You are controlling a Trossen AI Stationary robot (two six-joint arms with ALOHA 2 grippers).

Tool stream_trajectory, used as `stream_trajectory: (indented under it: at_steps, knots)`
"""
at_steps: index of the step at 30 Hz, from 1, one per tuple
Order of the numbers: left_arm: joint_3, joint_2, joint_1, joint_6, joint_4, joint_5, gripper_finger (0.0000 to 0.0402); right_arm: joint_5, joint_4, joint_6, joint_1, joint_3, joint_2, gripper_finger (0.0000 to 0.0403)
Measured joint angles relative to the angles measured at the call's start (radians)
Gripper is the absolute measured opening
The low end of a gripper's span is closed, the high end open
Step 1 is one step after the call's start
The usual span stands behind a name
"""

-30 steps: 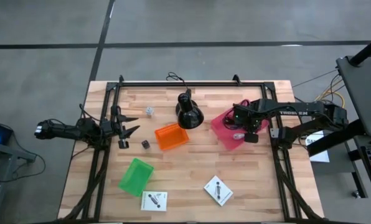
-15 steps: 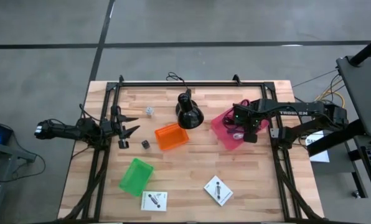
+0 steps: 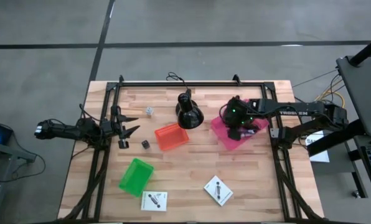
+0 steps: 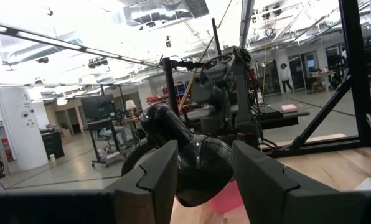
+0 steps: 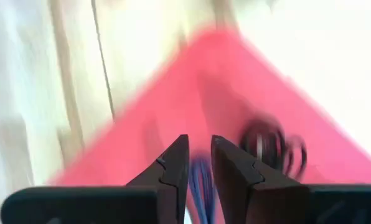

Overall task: Pick and place items into bin
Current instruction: Put the black charger adapter into the green bin

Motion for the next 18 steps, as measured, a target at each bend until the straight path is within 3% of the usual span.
stream_trajectory:
  at_steps: [7, 18]
  knots:
    - [0.000, 0.000, 0.000, 0.000, 0.000, 0.000, 0.0137, -0.012, 0.290, -0.029, 0.007, -0.069, -0.072, 0.0056]
    - [0.000, 0.000, 0.000, -0.004, 0.000, 0.000, 0.0137, -0.011, 0.799, -0.070, 0.038, -0.369, -0.435, 0.0056]
